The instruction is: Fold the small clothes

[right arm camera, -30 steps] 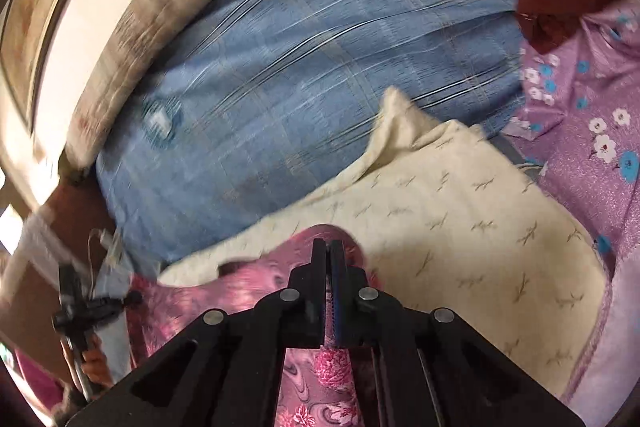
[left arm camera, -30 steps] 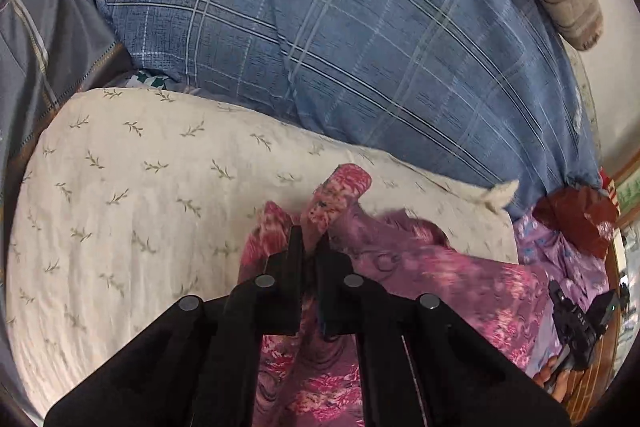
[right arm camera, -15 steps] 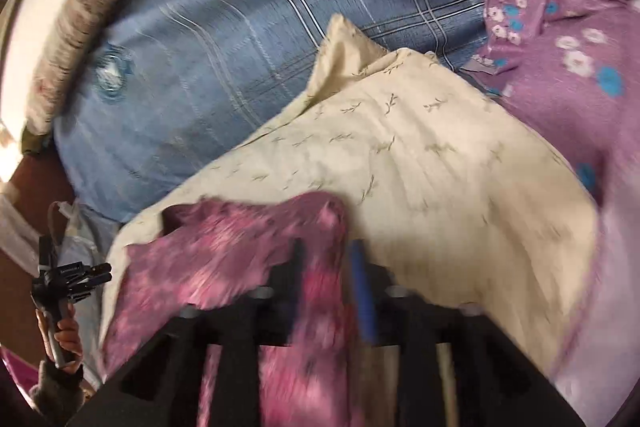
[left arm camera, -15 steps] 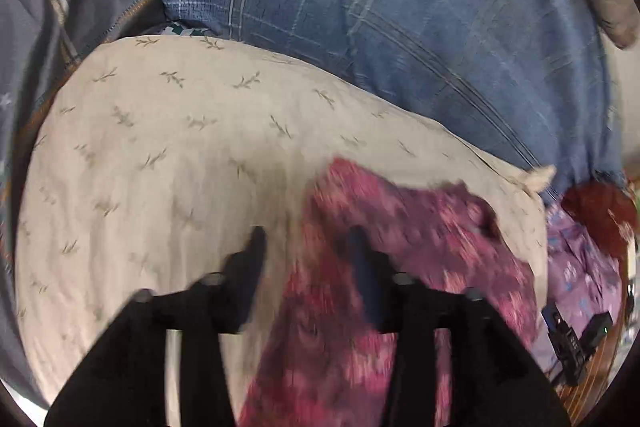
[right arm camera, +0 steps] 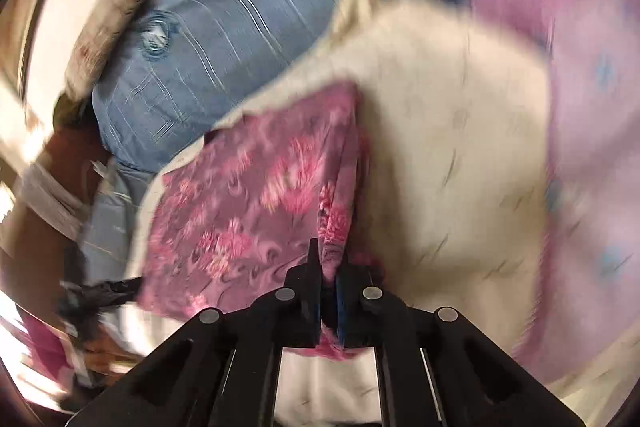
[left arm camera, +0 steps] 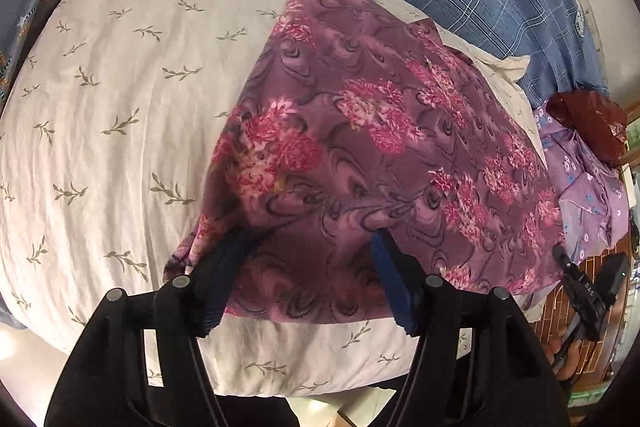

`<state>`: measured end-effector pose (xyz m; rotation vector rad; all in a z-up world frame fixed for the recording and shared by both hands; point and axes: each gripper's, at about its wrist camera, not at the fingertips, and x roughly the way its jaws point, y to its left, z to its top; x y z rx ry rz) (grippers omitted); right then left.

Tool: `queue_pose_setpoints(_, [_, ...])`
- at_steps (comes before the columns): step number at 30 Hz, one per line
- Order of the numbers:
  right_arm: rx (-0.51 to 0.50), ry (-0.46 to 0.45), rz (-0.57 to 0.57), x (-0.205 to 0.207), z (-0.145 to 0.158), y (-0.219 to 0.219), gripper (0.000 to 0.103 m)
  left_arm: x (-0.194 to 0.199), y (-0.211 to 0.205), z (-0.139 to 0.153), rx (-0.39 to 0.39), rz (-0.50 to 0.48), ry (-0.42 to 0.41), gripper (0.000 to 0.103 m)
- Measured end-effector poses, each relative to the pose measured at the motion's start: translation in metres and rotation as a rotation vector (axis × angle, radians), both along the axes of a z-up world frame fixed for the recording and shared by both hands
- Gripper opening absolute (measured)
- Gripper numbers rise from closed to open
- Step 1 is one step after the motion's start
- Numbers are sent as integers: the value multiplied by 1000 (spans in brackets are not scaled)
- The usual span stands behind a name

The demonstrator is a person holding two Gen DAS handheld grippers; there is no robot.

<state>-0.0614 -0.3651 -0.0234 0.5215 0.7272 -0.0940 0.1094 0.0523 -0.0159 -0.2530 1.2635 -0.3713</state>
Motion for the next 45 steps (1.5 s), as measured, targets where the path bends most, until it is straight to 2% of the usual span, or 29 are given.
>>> queue_pose_setpoints(2, [-66, 41, -17, 3, -3, -2, 4, 1, 1, -3, -2, 18, 8, 65])
queue_pose_setpoints(4, [-49, 164, -24, 16, -32, -6, 4, -1, 3, -7, -14, 37, 12, 64])
queue_pose_setpoints(6, [-81, 216, -5, 22, -44, 3, 6, -1, 3, -2, -32, 43, 19, 64])
queue_pose_setpoints(7, [-115, 200, -19, 20, -37, 9, 12, -3, 11, 4, -66, 47, 22, 64])
queue_pose_setpoints(10, [-112, 118, -46, 7, -6, 14, 14, -6, 30, 23, -160, 78, 14, 65])
queue_pose_setpoints(13, [-57, -28, -30, -6, 26, 19, 14, -9, 34, 33, -189, 85, -18, 65])
queue_pose_setpoints(15, [-17, -90, 8, -7, 34, 29, 15, -10, 26, 30, -180, 68, -23, 65])
queue_pose_setpoints(17, [-4, -95, 38, -2, 28, 40, 22, -12, 11, 16, -133, 38, -10, 65])
queue_pose_setpoints(18, [-16, -71, 35, 3, 19, 45, 23, -13, 7, 8, -105, 28, 2, 65])
queue_pose_setpoints(20, [-20, 33, 21, 18, -12, 48, 24, -12, 0, -10, -48, 20, 29, 65])
queue_pose_setpoints(21, [-8, 81, 13, 24, -25, 46, 23, -12, -3, -14, -33, 22, 18, 67])
queue_pose_setpoints(22, [22, 142, 2, 29, -45, 42, 22, -14, -5, -13, -33, 20, -4, 76])
queue_pose_setpoints(23, [64, 141, -7, 30, -57, 38, 21, -15, -7, -11, -38, 8, -13, 80])
queue_pose_setpoints(24, [107, 77, -35, 23, -58, 34, 21, -16, -10, -11, -31, 0, -17, 82])
queue_pose_setpoints(25, [137, 71, -41, 22, -61, 31, 22, -17, -13, -11, -9, -7, -28, 83])
queue_pose_setpoints(31, [142, 90, -41, 24, -58, 32, 25, -21, -26, -11, 33, -38, -77, 94])
queue_pose_setpoints(34, [170, 99, -41, 28, -54, 33, 35, -20, -28, -12, 33, -48, -77, 99])
queue_pose_setpoints(36, [140, 113, -23, 32, -50, 41, 44, -20, -28, -13, 31, -48, -77, 100])
queue_pose_setpoints(38, [131, 109, -3, 33, -48, 49, 68, -20, -31, -13, 29, -49, -79, 102])
queue_pose_setpoints(41, [94, 126, 23, 39, -46, 64, 87, -20, -32, -13, 32, -49, -78, 102])
queue_pose_setpoints(45, [6, 180, 63, 46, -46, 83, 103, -19, -34, -14, 42, -51, -66, 103])
